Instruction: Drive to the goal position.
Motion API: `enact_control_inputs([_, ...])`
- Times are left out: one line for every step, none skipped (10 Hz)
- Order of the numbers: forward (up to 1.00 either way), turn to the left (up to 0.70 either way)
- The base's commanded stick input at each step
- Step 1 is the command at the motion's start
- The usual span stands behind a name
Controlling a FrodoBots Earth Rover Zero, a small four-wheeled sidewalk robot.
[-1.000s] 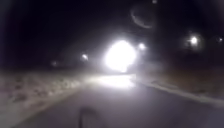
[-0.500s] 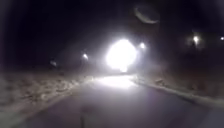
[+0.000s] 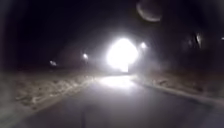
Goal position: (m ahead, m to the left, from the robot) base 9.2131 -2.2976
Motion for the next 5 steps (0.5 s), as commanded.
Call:
enact_control_inputs([1.00, 0.04])
enact_control_inputs([1.00, 0.04])
enact_control_inputs([1.00, 0.04])
enact_control_inputs([1.00, 0.04])
enact_control_inputs([1.00, 0.04])
